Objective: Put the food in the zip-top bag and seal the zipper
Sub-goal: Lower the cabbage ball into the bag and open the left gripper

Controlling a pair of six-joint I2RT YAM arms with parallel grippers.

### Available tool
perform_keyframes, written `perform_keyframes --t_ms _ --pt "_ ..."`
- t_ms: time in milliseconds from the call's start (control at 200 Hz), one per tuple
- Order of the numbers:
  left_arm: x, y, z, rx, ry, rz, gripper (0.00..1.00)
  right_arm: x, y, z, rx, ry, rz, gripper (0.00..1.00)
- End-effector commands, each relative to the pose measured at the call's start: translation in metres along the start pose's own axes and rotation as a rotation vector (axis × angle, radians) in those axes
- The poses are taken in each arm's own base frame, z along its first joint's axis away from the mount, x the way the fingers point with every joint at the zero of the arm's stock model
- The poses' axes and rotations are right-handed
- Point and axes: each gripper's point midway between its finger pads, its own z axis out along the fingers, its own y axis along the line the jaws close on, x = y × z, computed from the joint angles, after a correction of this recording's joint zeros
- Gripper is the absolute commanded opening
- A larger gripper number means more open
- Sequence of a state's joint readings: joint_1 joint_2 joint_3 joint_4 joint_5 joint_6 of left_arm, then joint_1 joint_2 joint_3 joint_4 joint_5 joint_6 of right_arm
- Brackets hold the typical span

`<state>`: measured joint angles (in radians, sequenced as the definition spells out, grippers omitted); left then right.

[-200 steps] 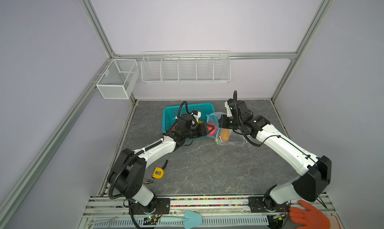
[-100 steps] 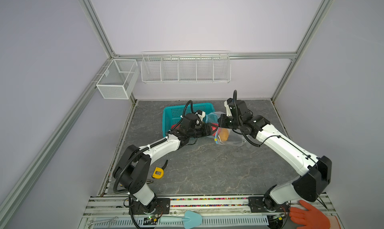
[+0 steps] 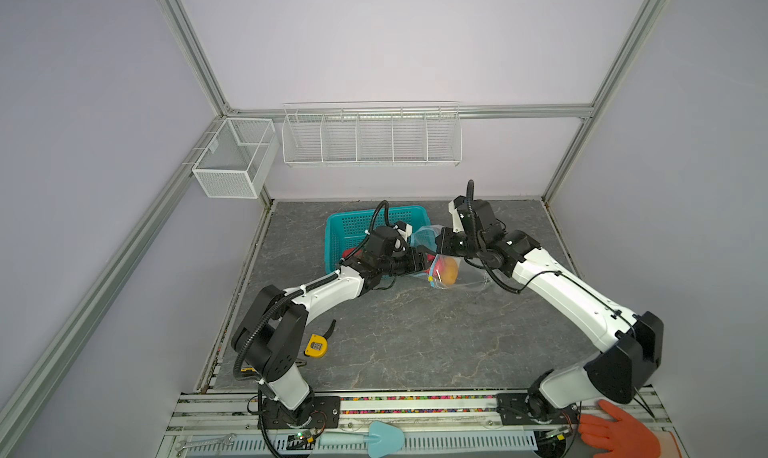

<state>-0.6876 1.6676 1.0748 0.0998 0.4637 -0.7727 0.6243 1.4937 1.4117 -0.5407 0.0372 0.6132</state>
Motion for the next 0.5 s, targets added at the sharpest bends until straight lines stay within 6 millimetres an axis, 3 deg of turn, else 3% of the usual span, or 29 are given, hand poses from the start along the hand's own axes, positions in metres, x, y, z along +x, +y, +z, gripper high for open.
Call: perform_keyframes --t_ms 0,325,495 --pt "-0.01 -0.01 -0.001 0.0 -0.019 0.029 0.76 -0.007 0.003 -0.001 -0.003 -0.03 -0.006 0.07" --pt "-0.013 -0.012 -0.015 -0.042 -0.039 0.05 0.73 -0.018 -0.005 -0.006 0.023 -0.062 -0.012 0.07" --pt "-0.017 -0.021 -0.029 -0.036 -0.079 0.055 0.66 -0.022 -0.008 -0.013 0.029 -0.082 -0.012 0.07"
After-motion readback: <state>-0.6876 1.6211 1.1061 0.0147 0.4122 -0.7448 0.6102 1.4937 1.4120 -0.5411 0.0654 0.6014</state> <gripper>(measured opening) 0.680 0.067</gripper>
